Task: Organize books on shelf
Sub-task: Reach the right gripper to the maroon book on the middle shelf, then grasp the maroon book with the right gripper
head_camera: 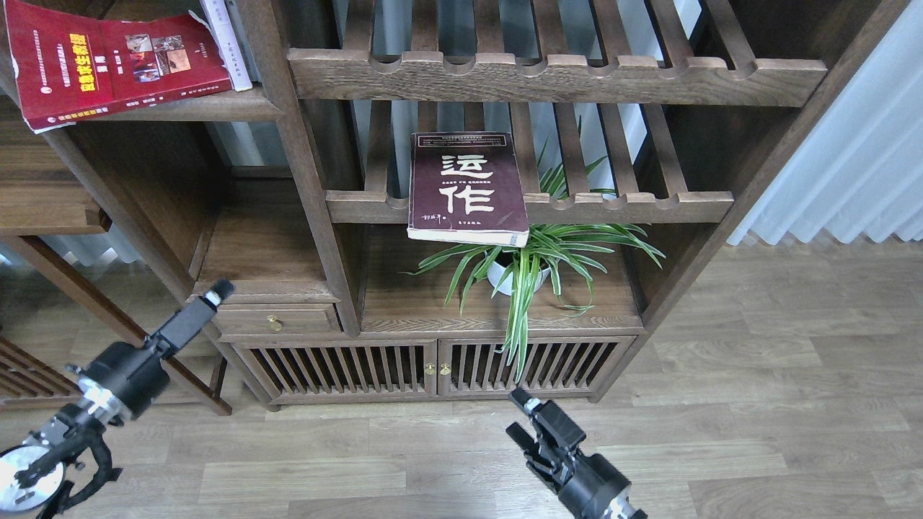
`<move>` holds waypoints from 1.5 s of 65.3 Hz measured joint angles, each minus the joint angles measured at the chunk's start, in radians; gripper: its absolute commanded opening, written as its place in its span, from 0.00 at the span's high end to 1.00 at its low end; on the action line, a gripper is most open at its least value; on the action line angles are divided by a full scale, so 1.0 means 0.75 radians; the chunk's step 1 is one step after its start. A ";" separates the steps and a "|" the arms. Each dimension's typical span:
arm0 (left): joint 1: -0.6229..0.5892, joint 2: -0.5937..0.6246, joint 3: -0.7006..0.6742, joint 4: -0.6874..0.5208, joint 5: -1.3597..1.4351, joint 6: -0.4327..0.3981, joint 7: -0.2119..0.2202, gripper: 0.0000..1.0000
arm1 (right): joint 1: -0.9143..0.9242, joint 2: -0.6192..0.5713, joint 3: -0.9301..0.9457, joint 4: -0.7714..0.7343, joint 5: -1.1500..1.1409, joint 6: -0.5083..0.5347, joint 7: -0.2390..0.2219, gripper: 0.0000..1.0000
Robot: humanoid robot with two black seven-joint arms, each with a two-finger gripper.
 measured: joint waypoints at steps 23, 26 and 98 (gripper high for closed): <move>0.073 0.034 -0.138 0.187 -0.070 0.000 -0.001 0.00 | 0.370 0.049 -0.084 -0.062 -0.078 -0.303 0.086 0.01; 0.073 0.045 -0.144 0.189 -0.078 0.000 -0.001 0.00 | 0.436 0.049 -0.110 -0.107 -0.076 -0.386 0.135 0.01; 0.076 0.075 -0.142 0.192 -0.108 0.001 0.000 0.00 | 0.605 0.049 -0.290 -0.190 0.097 -0.514 0.260 0.01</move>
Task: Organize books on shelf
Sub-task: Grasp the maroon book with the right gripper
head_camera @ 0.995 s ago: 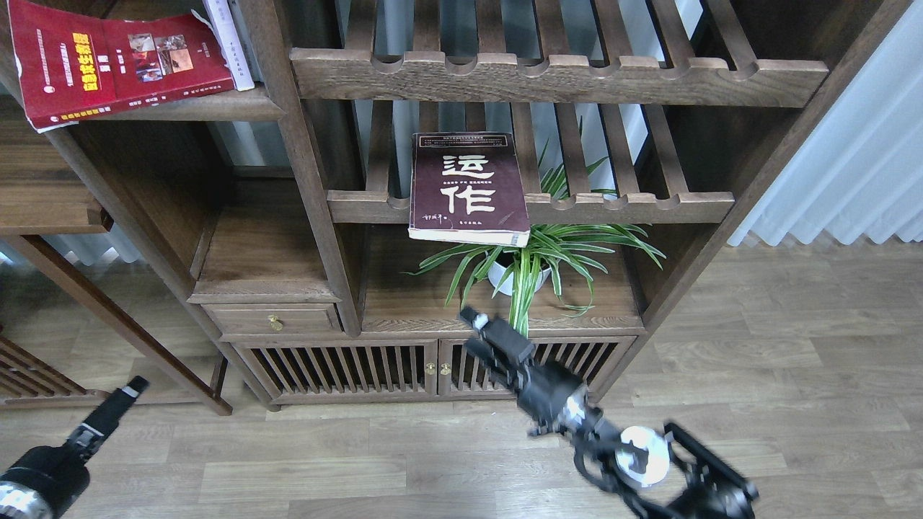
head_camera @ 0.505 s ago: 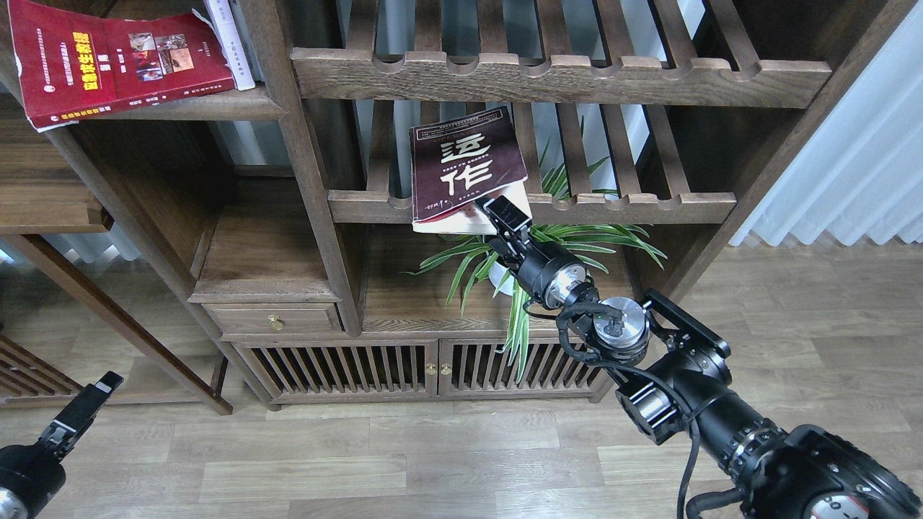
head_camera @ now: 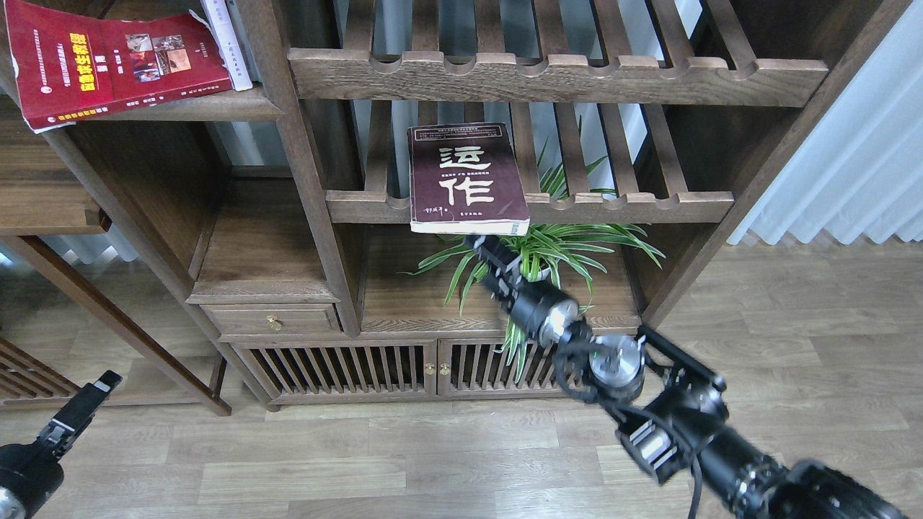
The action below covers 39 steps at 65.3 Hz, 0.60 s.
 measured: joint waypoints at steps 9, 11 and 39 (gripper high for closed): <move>0.000 0.000 0.009 0.000 0.000 0.000 0.000 0.00 | 0.067 0.000 0.026 -0.005 -0.002 -0.004 0.011 0.02; -0.001 0.000 0.010 0.000 0.000 0.000 0.000 0.00 | 0.085 0.000 0.029 -0.016 -0.002 -0.008 0.011 0.03; -0.001 -0.001 0.002 0.000 0.000 0.000 0.000 0.00 | 0.261 0.000 0.031 -0.212 0.038 -0.025 0.013 0.11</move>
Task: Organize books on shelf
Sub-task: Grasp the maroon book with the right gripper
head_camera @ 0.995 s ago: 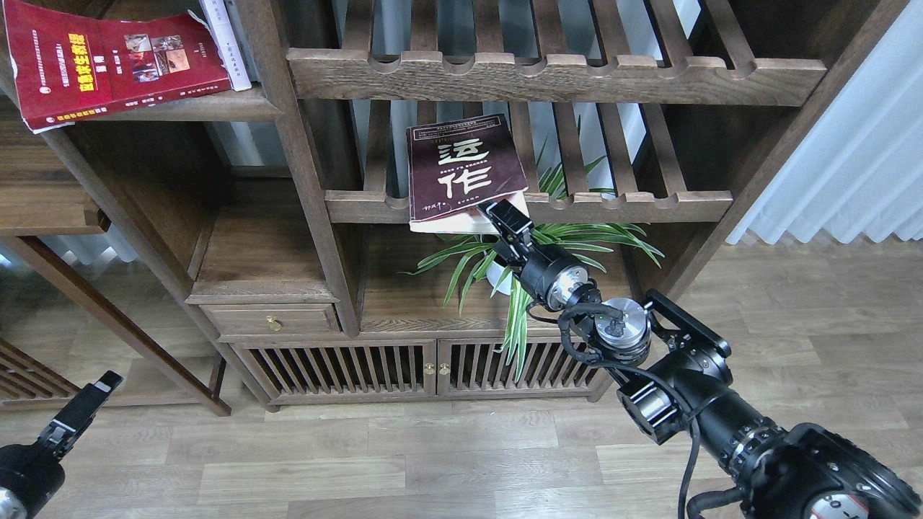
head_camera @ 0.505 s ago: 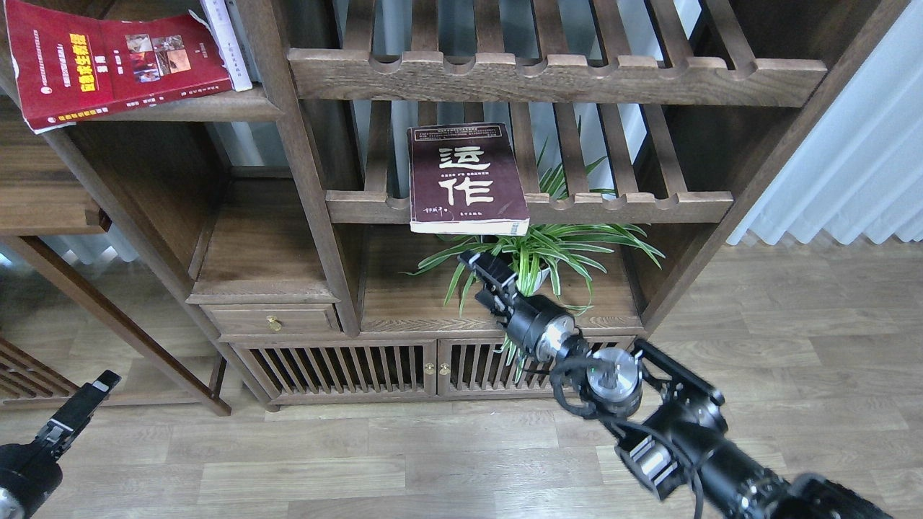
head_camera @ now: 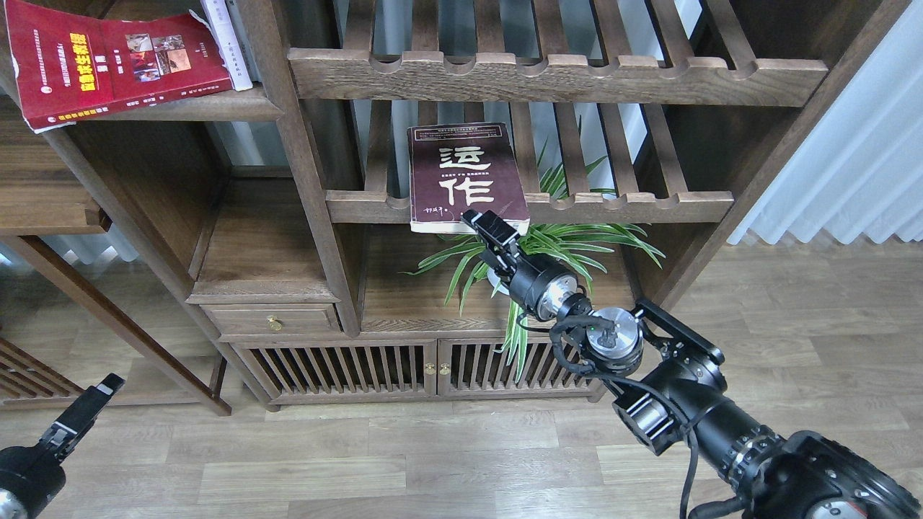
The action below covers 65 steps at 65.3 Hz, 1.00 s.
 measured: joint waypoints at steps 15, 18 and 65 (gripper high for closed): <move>-0.001 0.000 -0.001 -0.002 0.000 0.000 0.000 0.00 | 0.037 0.000 -0.006 -0.038 0.043 -0.015 0.000 0.27; -0.001 0.000 -0.002 -0.002 0.000 0.000 0.000 0.00 | 0.038 0.000 -0.008 -0.038 0.050 -0.017 -0.001 0.29; 0.010 0.002 -0.021 0.000 0.000 0.000 -0.001 0.00 | 0.061 0.000 -0.015 -0.047 0.050 -0.073 0.002 0.61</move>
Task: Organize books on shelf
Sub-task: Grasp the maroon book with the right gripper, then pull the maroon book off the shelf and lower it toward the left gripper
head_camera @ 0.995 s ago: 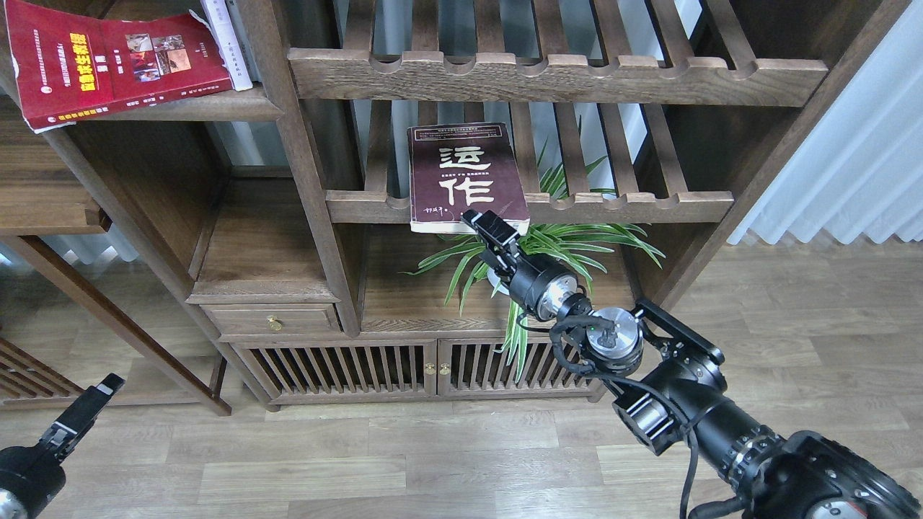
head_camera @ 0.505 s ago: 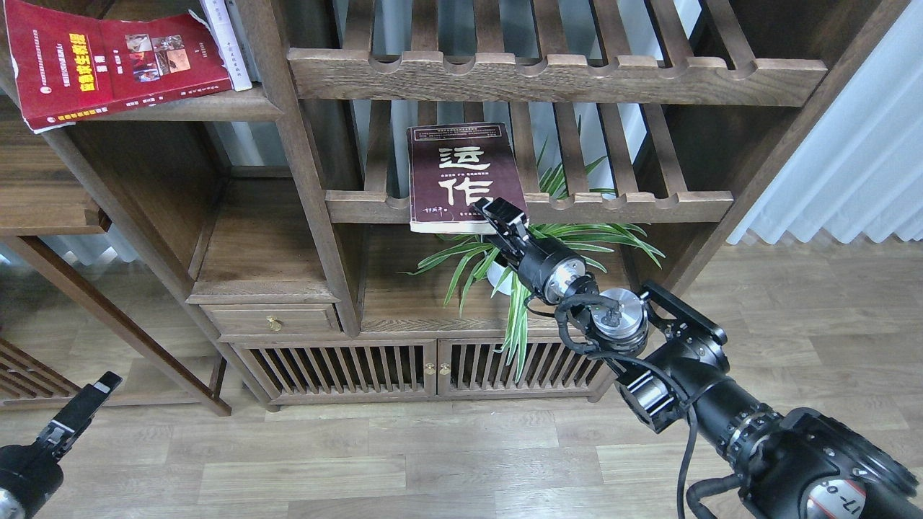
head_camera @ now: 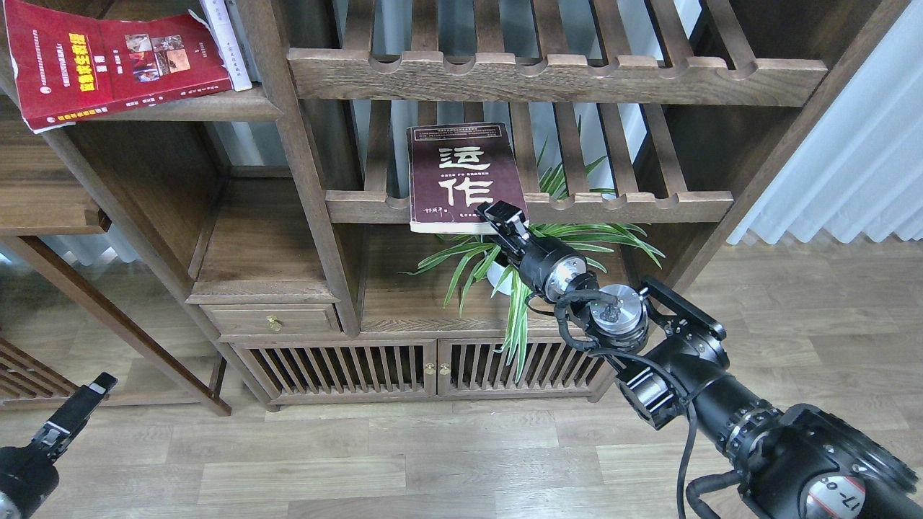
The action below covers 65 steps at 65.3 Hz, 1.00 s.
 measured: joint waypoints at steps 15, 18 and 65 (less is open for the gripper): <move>0.000 0.000 -0.001 0.000 0.000 0.000 0.000 0.00 | -0.009 0.000 0.008 0.014 0.002 0.101 -0.002 0.96; -0.001 0.000 -0.002 0.000 0.000 0.000 0.000 0.00 | -0.011 0.000 0.007 0.014 0.003 0.129 -0.007 0.96; -0.013 -0.043 0.159 0.080 -0.269 -0.001 -0.011 0.00 | -0.519 -0.178 0.007 0.764 -0.017 0.213 -0.106 0.97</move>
